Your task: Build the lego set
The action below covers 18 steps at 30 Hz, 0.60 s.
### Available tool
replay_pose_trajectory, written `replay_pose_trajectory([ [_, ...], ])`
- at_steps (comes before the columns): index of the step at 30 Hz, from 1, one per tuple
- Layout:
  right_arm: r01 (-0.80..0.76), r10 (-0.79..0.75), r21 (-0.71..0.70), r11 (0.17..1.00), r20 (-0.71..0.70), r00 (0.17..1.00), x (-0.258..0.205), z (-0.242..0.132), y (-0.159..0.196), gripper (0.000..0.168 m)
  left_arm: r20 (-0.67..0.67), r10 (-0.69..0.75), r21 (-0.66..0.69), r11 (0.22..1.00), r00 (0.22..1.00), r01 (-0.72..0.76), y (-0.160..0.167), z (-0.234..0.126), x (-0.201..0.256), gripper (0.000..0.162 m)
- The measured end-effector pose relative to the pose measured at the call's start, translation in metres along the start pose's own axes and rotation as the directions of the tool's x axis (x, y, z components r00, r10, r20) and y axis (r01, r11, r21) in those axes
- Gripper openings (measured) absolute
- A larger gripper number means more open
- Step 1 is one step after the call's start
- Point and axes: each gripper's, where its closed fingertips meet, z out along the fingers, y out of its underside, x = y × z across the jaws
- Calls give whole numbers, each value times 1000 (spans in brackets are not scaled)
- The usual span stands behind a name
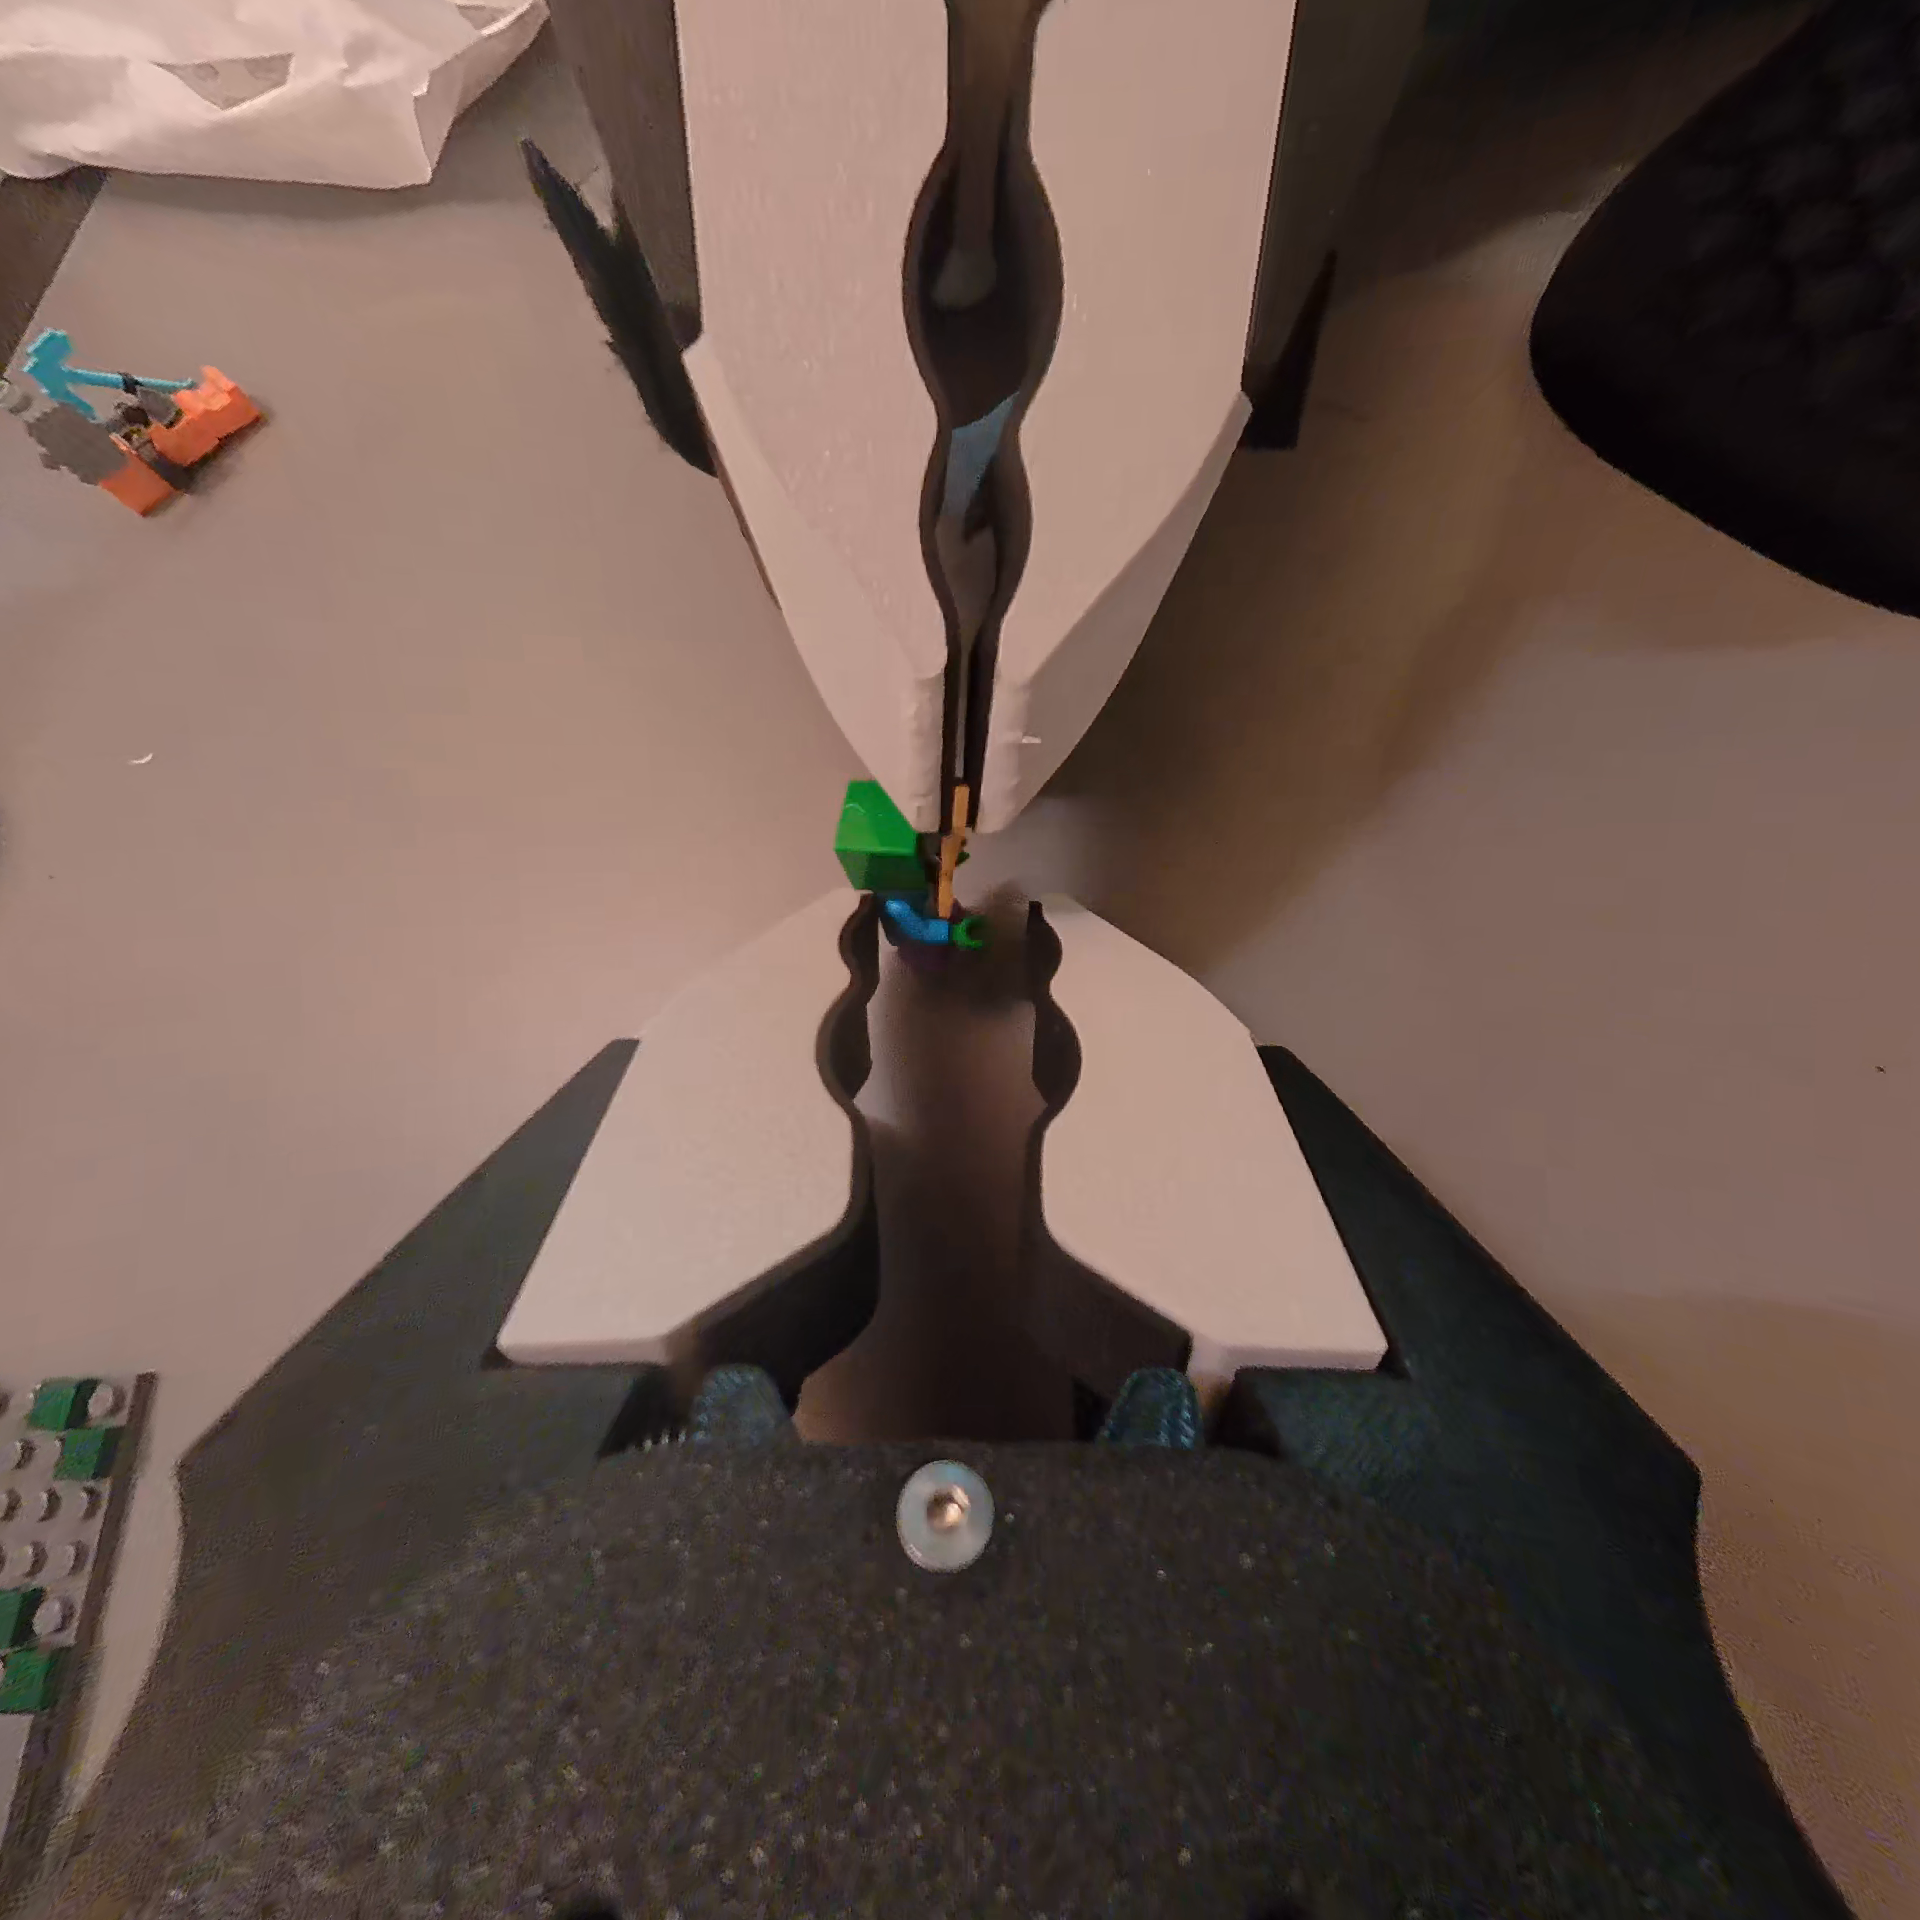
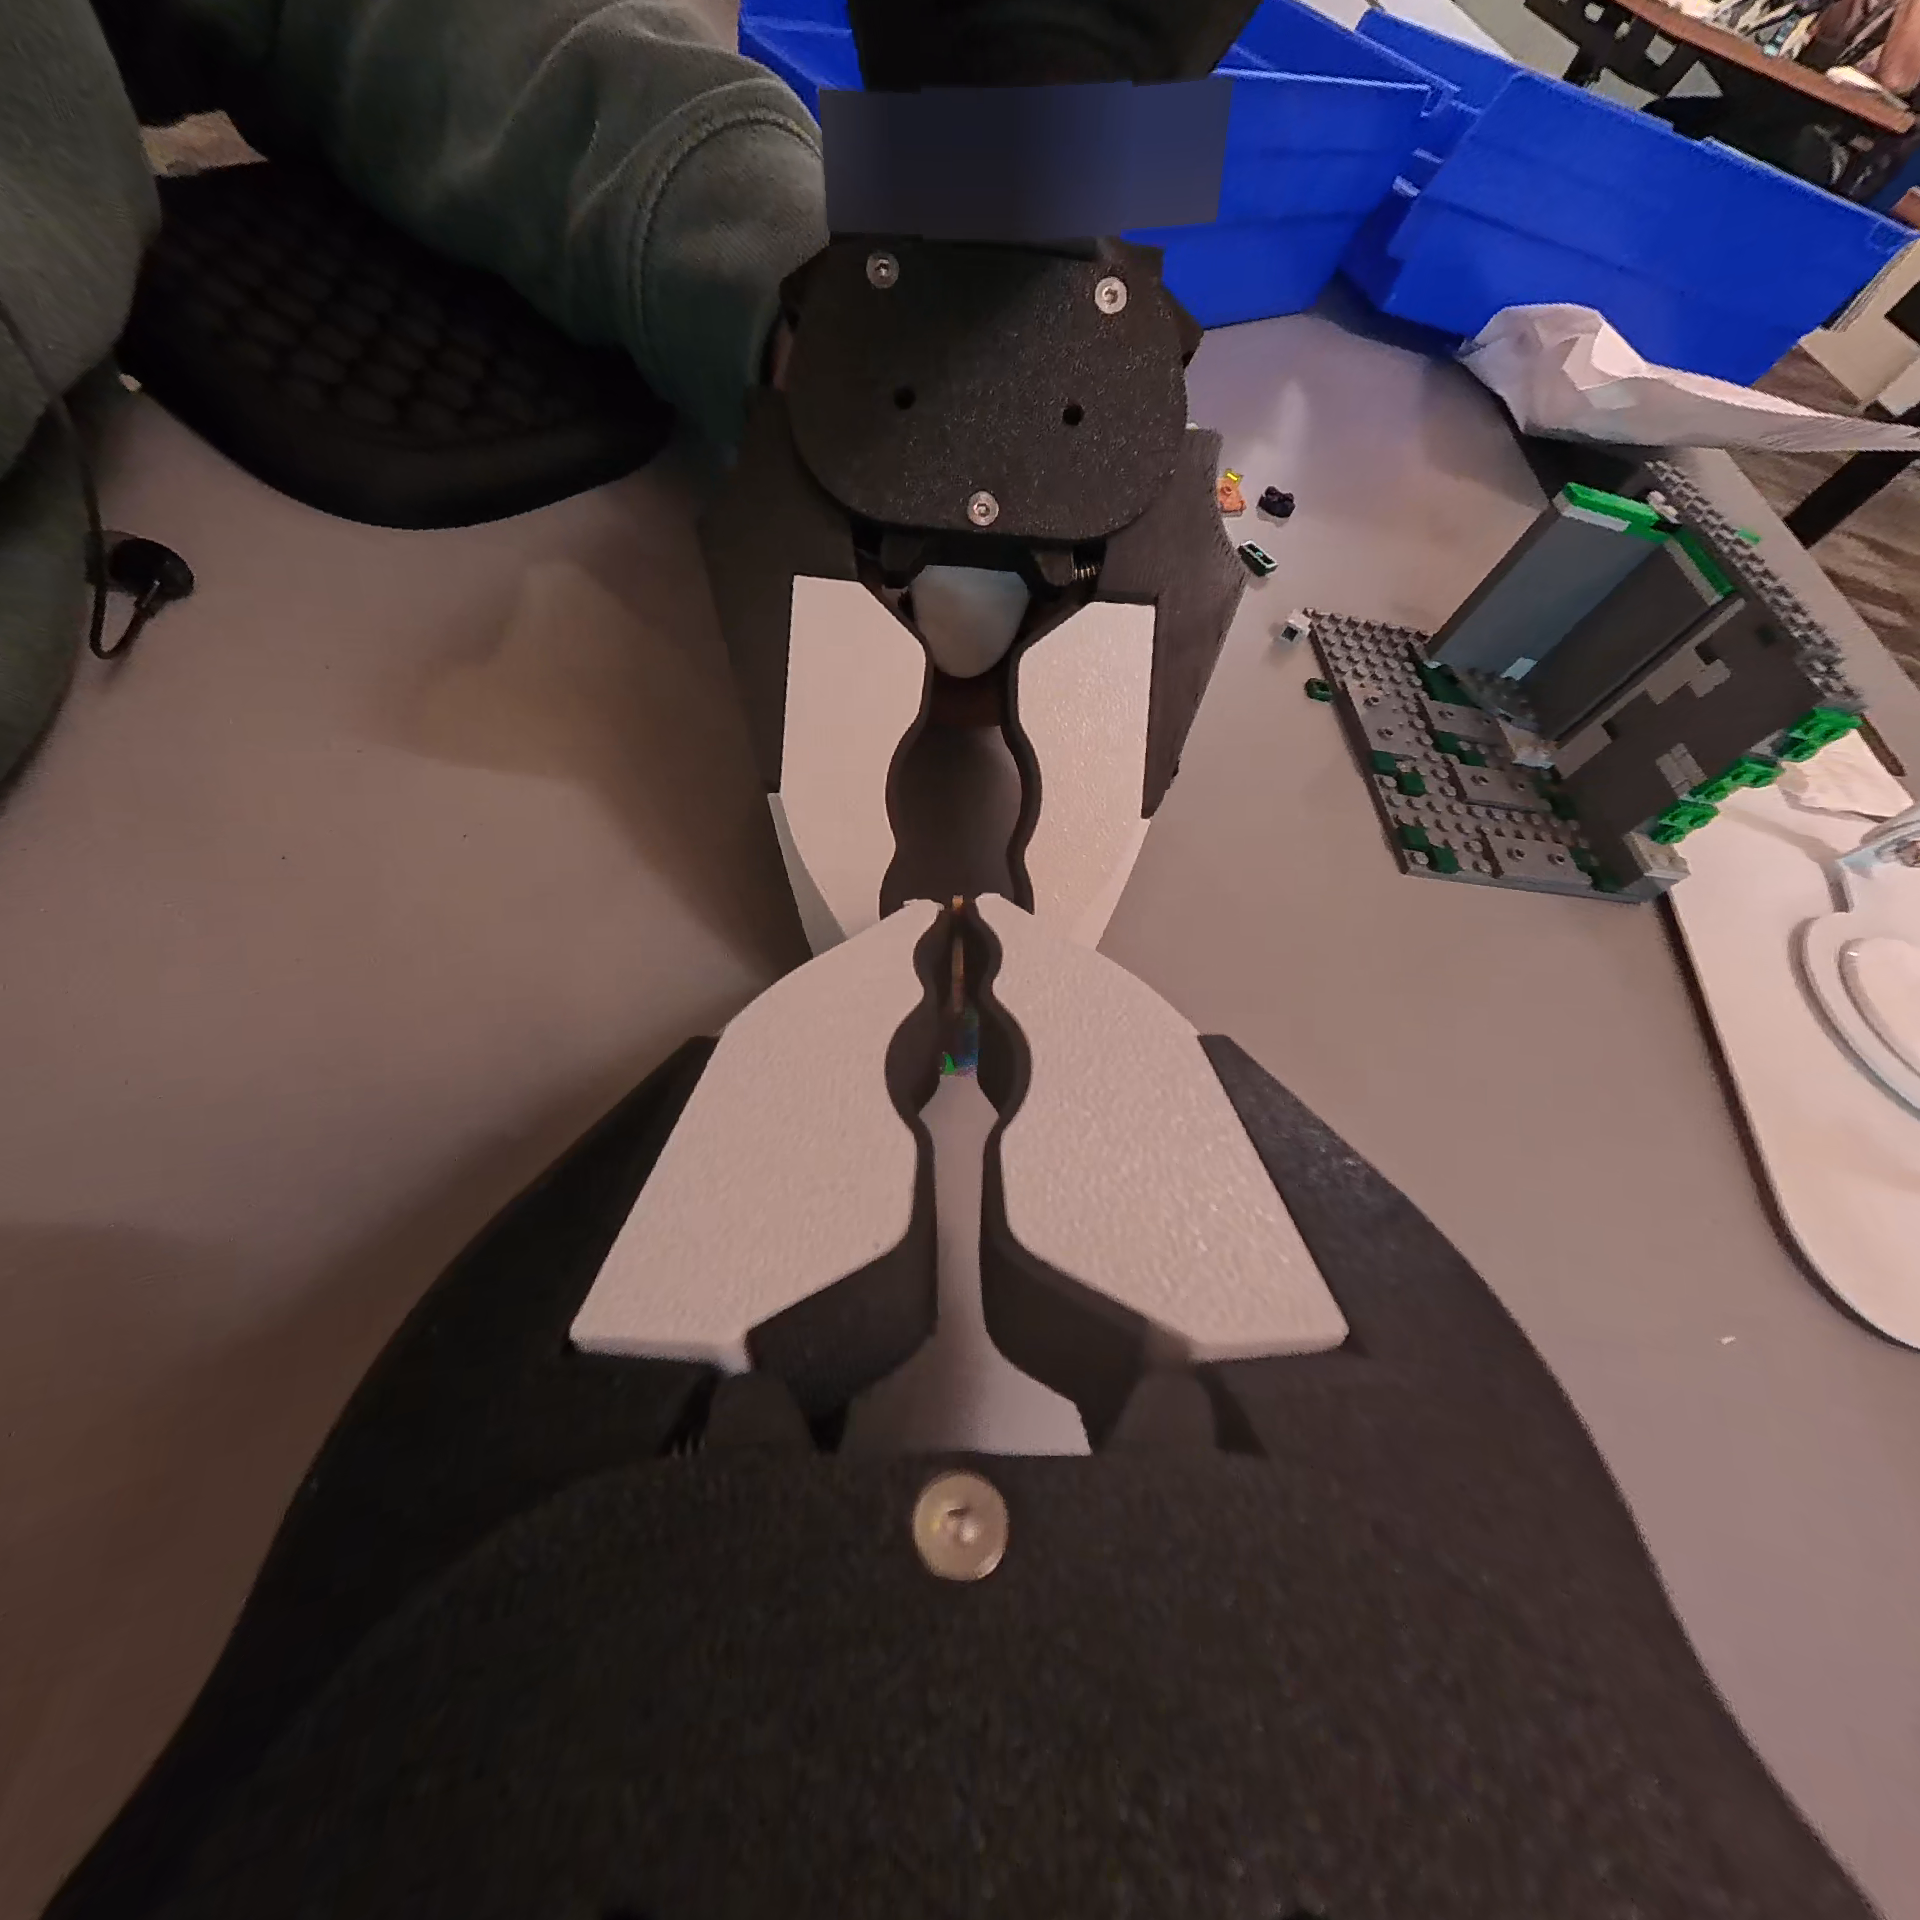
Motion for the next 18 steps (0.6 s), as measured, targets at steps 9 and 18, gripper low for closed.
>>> replay_pose_trajectory([
  [9, -39, 38, 9, 999, 28, 999, -3, 0, -2, 1, 1, -3, -4, 1000, 1000, 3, 1, 0, 0, 27],
  [18, -44, 44, -21, 999, 31, 999, -6, 3, -1, 1, 1, -7, 2, 1000, 1000, 7, 2, -2, -1, 28],
])
